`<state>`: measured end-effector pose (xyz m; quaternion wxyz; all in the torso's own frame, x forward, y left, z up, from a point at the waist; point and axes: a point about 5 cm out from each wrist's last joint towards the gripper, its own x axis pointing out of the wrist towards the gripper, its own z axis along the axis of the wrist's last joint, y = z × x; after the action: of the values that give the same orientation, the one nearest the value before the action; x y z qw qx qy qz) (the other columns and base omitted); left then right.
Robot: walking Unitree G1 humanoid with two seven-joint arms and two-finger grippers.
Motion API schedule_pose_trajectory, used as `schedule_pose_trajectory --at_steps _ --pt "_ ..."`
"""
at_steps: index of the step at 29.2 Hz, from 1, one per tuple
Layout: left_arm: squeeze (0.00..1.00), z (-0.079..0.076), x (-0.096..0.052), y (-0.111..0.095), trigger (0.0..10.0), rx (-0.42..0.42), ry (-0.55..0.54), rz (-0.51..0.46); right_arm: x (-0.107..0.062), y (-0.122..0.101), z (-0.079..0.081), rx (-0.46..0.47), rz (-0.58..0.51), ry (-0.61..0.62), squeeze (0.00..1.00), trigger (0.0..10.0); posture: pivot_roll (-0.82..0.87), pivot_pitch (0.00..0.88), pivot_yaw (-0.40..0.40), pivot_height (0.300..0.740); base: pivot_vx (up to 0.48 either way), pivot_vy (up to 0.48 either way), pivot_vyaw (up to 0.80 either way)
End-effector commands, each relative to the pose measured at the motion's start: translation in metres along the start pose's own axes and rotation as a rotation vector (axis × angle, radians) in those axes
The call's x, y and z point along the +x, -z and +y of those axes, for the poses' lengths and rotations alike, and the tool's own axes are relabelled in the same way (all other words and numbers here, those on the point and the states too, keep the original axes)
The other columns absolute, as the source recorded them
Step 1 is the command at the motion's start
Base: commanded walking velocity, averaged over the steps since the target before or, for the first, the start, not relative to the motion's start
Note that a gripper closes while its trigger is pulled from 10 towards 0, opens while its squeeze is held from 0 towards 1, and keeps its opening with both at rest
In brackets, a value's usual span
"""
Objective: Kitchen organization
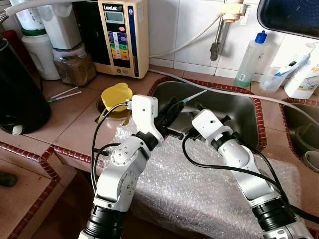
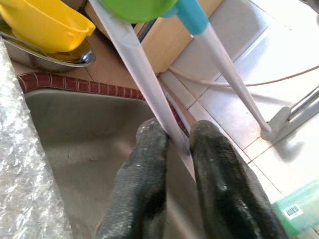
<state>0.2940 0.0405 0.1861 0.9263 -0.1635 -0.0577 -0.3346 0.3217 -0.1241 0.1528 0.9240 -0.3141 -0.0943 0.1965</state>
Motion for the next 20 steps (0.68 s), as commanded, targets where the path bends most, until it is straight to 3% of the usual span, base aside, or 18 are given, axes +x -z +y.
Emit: schedule_pose_trajectory --at_steps 1,12,17,20 --pt "0.0 -0.0026 0.0 0.0016 2.9 0.0 0.015 0.009 0.0016 -0.0039 -0.0053 0.007 -0.026 0.01 0.0 0.0 -0.01 0.0 0.0 0.74 0.0 0.0 0.0" --pt "0.0 -0.0015 -0.0009 0.0036 3.2 0.001 0.022 0.024 0.0032 -0.0058 0.0009 0.02 -0.043 -0.003 0.0 0.0 0.0 0.0 0.009 0.74 0.0 0.0 0.0" --pt "0.0 0.0002 -0.0015 0.0053 4.2 0.004 0.025 0.038 0.002 -0.0044 -0.0005 0.017 -0.042 0.006 0.0 0.0 0.0 0.0 0.012 0.74 0.0 0.0 0.0" --pt "0.0 0.0008 -0.0015 0.0055 4.2 0.007 0.022 0.04 0.002 -0.004 -0.0014 0.015 -0.042 0.009 0.0 0.0 0.0 0.0 0.013 0.74 0.0 0.0 0.0"
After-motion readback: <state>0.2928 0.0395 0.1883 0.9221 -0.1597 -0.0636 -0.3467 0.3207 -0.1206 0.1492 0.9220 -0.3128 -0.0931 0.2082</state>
